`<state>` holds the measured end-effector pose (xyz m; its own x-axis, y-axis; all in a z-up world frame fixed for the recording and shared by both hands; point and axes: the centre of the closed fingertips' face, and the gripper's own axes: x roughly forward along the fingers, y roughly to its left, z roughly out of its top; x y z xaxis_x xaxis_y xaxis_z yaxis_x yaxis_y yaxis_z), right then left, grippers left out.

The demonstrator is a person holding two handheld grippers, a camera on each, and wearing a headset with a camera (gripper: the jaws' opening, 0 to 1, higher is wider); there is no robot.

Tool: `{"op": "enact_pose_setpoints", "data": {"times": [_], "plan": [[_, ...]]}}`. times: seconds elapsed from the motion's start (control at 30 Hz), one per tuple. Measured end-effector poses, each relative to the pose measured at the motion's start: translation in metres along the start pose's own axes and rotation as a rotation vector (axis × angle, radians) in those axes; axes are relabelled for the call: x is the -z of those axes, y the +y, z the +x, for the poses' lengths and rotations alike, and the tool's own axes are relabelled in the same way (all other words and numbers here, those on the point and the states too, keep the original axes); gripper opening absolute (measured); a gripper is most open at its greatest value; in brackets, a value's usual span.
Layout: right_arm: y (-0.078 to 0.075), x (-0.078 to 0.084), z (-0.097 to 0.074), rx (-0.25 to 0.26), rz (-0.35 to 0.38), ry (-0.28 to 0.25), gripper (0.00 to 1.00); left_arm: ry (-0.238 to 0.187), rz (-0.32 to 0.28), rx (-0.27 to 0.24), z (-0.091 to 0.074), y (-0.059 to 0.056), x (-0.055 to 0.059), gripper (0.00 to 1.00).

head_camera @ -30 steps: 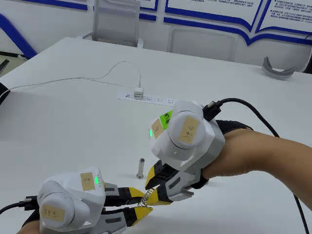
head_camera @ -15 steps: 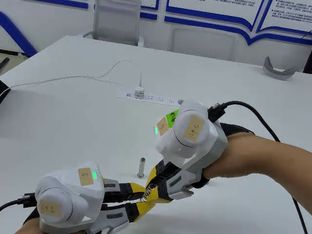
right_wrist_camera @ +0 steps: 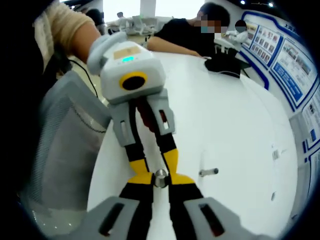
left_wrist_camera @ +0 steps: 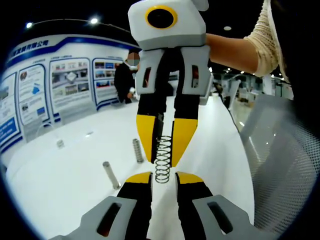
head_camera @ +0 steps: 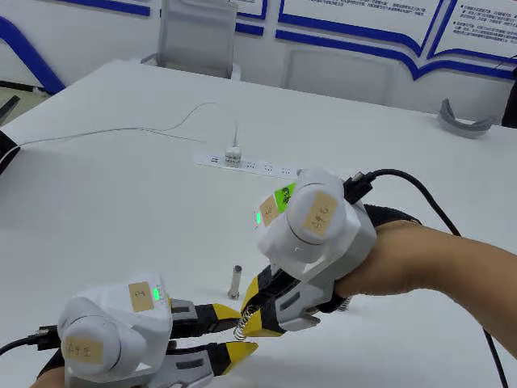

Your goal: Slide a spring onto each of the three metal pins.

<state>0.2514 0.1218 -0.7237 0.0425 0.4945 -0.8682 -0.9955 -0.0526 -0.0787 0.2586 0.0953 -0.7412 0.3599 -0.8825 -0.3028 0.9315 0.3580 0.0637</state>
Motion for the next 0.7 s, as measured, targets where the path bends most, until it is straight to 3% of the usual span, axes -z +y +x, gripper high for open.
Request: {"op": "enact_pose_setpoints", "data": {"times": [0.7], "plan": [[-0.029, 0.002, -0.014, 0.055, 0.010, 0.016, 0.12, 0.020, -0.084, -0.074, -0.010, 0.015, 0.015, 0.45]]}}
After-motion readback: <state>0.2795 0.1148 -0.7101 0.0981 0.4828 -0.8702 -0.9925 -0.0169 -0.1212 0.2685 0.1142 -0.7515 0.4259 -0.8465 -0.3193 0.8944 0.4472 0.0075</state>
